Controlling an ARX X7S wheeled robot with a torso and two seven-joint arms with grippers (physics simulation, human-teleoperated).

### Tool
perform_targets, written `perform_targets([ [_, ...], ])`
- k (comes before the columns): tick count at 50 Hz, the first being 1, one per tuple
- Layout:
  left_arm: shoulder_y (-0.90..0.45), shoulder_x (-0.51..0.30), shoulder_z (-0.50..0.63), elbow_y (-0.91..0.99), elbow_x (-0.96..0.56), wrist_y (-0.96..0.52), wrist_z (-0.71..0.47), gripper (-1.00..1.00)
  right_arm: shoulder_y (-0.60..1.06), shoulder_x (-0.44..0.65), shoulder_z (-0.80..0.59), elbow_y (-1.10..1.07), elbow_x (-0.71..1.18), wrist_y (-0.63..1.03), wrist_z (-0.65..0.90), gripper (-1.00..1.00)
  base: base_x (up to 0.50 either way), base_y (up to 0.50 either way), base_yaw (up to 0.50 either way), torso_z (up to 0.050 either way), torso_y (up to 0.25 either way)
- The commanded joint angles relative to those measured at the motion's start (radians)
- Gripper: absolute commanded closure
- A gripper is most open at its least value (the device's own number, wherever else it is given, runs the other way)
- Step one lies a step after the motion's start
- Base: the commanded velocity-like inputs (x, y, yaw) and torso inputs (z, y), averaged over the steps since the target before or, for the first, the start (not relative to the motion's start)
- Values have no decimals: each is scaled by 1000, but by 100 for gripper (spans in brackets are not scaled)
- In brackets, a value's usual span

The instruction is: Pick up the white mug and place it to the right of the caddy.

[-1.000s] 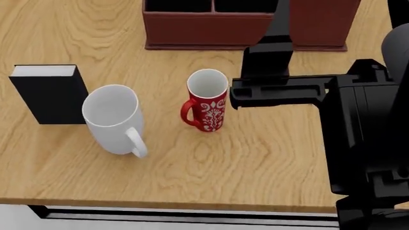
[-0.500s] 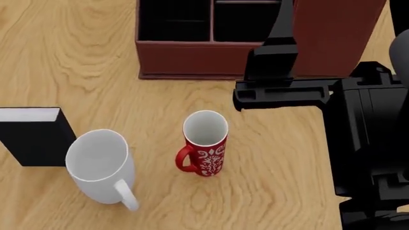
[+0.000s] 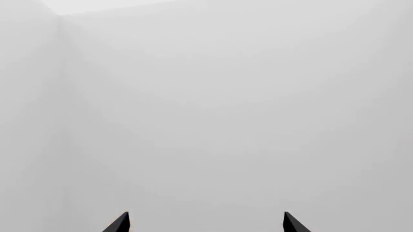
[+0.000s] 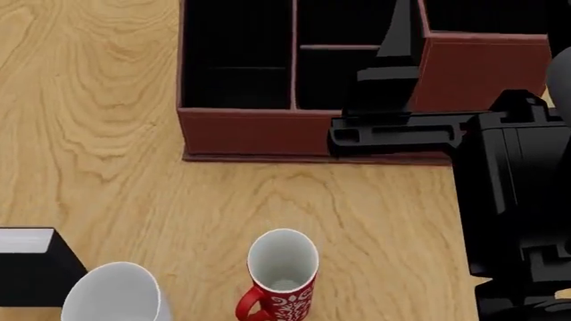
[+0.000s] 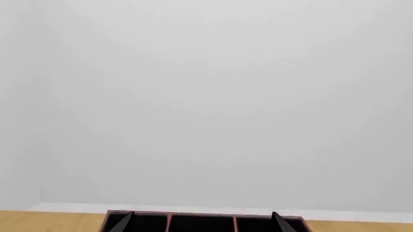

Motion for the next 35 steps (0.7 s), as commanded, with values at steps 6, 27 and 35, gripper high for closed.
perform_targets([
  [6,-13,-4,21,-2,-2,5,-13,-100,-14,8,15,5,27,-14,11,-100,309,0,0,0,0],
  [27,-5,-33,11,10,-33,26,-39,-100,-7,16,40,-15,85,14,39,-100,270,0,0,0,1],
  [35,-10,-40,19,10,-36,27,-49,-100,-15,25,41,-10,100,3,51,-100,252,0,0,0,0],
])
